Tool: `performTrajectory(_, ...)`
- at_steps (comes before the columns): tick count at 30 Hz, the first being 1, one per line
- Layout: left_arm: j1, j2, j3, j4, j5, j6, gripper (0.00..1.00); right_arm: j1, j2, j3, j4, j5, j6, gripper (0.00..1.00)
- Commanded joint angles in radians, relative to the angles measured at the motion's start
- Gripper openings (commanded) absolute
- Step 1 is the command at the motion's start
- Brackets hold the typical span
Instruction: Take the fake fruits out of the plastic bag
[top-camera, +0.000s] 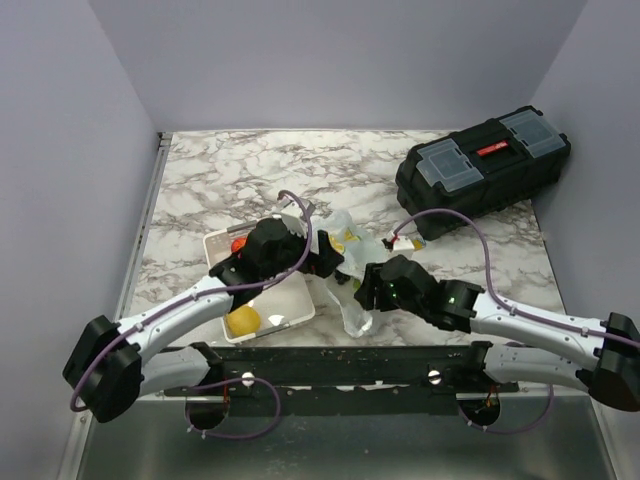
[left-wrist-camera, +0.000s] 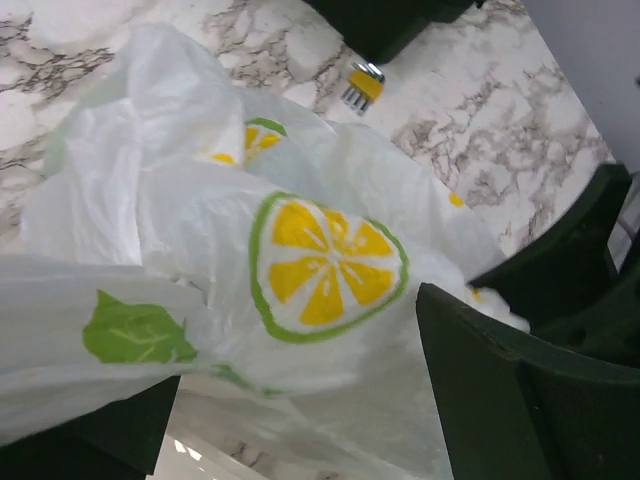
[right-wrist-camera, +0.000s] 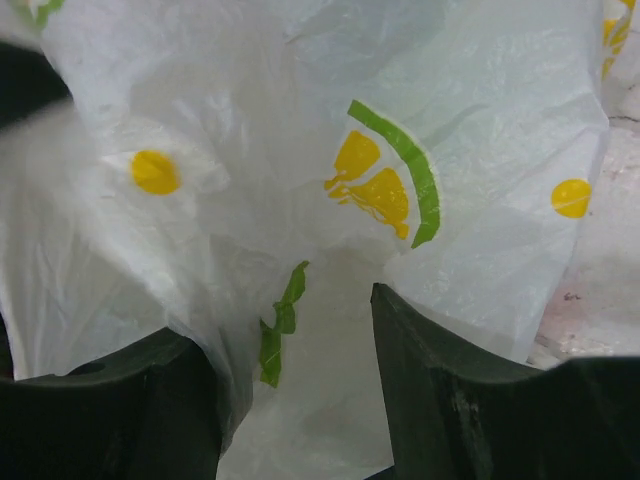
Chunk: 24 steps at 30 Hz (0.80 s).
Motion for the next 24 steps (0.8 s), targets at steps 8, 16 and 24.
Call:
performTrajectory(8, 0.274, 0.397, 0.333, 0.044, 0.347, -0.233, 0.90, 0.020, 0.299, 0.021, -0.081, 0.185, 0.151, 0.83)
performTrajectory(16, 0.315, 0.493, 0.643, -0.207, 0.315, -0.116, 0.91, 0.016, 0.436, 0.056, 0.188, 0.284, -0.048, 0.98)
performTrajectory(24, 0.327, 0.294, 0.582, -0.385, 0.365, -0.003, 0.91, -0.009, 0.440, 0.143, 0.237, 0.310, -0.247, 1.00)
